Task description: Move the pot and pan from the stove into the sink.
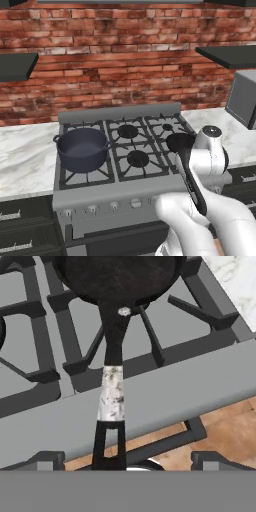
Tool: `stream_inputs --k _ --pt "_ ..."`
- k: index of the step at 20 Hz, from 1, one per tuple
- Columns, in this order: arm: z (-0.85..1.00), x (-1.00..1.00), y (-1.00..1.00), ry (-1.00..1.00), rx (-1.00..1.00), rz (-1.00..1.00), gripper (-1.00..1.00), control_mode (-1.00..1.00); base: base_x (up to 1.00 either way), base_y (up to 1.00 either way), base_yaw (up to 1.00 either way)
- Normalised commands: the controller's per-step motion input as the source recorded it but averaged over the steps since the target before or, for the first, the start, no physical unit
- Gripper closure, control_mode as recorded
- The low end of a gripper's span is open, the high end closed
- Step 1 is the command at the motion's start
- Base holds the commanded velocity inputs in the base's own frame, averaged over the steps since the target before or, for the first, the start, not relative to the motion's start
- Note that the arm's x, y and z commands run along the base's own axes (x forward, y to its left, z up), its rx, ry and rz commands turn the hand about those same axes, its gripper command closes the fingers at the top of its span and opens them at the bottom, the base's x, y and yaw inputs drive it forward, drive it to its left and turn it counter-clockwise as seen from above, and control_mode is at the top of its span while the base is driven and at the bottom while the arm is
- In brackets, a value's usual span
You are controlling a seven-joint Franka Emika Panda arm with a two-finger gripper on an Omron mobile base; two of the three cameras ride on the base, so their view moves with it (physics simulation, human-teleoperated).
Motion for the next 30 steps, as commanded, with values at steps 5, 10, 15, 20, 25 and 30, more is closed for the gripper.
stream_inputs --k 5,10,15,20,25,30 --pt "-0.49 0.08 -0.06 -0.01 0.0 0.0 -1.0 -1.0 0.0 0.0 0.0" --pt "-0.49 0.1 -0.01 -0.01 0.02 0.0 -1.0 -1.0 0.0 0.0 0.0" --pt "-0.5 0.09 0.19 -0.11 0.03 0.0 -1.0 -1.0 0.0 0.0 0.0" --pt "-0.19 0.08 0.33 -0.16 0.01 -0.05 -1.0 -1.0 0.0 0.0 0.0" --pt "-0.24 0.02 0.49 -0.12 0.0 -0.07 -1.0 -1.0 0.0 0.0 0.0" --pt "-0.04 0.02 0.07 -0.01 0.0 -0.01 -1.0 -1.0 0.0 0.0 0.0"
